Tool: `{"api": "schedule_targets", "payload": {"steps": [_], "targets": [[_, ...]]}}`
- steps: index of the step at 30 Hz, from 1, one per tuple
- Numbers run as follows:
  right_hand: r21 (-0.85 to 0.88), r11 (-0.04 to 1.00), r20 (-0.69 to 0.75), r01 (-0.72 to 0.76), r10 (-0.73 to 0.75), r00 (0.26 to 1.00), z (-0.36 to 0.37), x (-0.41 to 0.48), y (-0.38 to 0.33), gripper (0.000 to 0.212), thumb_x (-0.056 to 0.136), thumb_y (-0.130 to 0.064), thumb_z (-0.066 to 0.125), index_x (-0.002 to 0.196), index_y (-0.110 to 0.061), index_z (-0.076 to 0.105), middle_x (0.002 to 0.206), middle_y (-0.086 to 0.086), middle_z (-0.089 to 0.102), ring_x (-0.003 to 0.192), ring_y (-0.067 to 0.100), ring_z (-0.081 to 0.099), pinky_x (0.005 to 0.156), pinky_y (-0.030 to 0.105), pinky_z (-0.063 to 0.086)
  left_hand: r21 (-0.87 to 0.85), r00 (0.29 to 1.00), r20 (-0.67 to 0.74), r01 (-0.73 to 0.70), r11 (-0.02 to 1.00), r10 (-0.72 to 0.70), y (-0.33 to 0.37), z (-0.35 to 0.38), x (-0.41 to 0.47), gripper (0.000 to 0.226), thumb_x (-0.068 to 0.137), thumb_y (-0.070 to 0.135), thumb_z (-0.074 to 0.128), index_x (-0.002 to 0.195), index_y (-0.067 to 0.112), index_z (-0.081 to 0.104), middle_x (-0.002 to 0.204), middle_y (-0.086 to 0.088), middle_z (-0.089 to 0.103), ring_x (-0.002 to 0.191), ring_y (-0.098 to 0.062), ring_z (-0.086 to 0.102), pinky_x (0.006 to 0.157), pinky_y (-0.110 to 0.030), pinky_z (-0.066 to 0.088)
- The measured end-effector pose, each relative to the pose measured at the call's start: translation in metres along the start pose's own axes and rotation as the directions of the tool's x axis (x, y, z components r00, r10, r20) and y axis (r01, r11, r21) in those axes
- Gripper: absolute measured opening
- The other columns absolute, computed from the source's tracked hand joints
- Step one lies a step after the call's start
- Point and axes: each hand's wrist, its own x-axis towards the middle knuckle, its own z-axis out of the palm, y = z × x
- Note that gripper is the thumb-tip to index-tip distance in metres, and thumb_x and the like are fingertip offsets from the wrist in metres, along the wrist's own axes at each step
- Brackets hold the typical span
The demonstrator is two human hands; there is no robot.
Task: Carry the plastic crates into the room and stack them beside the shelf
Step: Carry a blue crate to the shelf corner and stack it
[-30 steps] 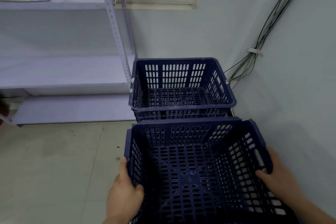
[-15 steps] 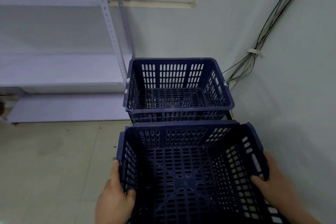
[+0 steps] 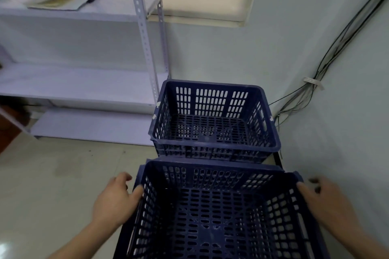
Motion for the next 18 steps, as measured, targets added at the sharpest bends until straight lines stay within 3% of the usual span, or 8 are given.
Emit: {"api": "schedule_targets", "payload": {"steps": [4, 10, 14, 18], "targets": [[0.034, 0.992, -0.075, 0.122, -0.119, 0.990, -0.006, 0.039, -0.045, 0.060, 0.096, -0.040, 0.067, 0.144, -0.008, 0.052, 0.131, 0.024, 0.062, 0.113, 0.039, 0.062, 0.091, 0.045, 0.047, -0.045, 0.997, -0.036, -0.064, 0.997, 0.063, 0.033, -0.020, 0.066, 0.052, 0.088, 0.048, 0.060, 0.131, 0.019, 0.053, 0.120, -0.007, 0.063, 0.098, -0.025, 0.062, 0.083, -0.039, 0.053], [0.012, 0.987, -0.017, 0.162, -0.161, 0.987, 0.012, 0.093, -0.101, 0.072, 0.097, -0.039, 0.068, 0.157, -0.013, 0.037, 0.148, 0.021, 0.054, 0.125, 0.039, 0.057, 0.093, 0.045, 0.047, -0.113, 0.990, 0.059, -0.117, 0.987, 0.125, 0.082, -0.028, 0.148, 0.066, 0.092, 0.042, 0.062, 0.147, 0.014, 0.039, 0.143, -0.018, 0.048, 0.117, -0.035, 0.058, 0.095, -0.046, 0.049], [0.030, 0.973, 0.035, 0.227, -0.228, 0.973, 0.023, 0.123, -0.132, 0.066, 0.097, -0.022, 0.071, 0.155, -0.010, 0.039, 0.127, 0.019, 0.062, 0.092, 0.027, 0.051, 0.079, 0.034, 0.039, -0.124, 0.983, 0.124, -0.122, 0.985, 0.137, 0.110, -0.019, 0.187, 0.071, 0.093, 0.033, 0.061, 0.153, 0.011, 0.030, 0.146, -0.022, 0.041, 0.117, -0.040, 0.056, 0.096, -0.044, 0.048], [0.014, 0.946, 0.041, 0.323, -0.324, 0.945, 0.032, 0.159, -0.148, 0.061, 0.096, -0.017, 0.071, 0.149, -0.018, 0.042, 0.112, 0.011, 0.064, 0.087, 0.025, 0.053, 0.075, 0.033, 0.040, -0.104, 0.979, 0.144, -0.131, 0.986, 0.145, 0.129, -0.007, 0.218, 0.063, 0.093, 0.027, 0.061, 0.148, 0.015, 0.035, 0.142, -0.021, 0.039, 0.114, -0.042, 0.055, 0.098, -0.044, 0.048]]}}
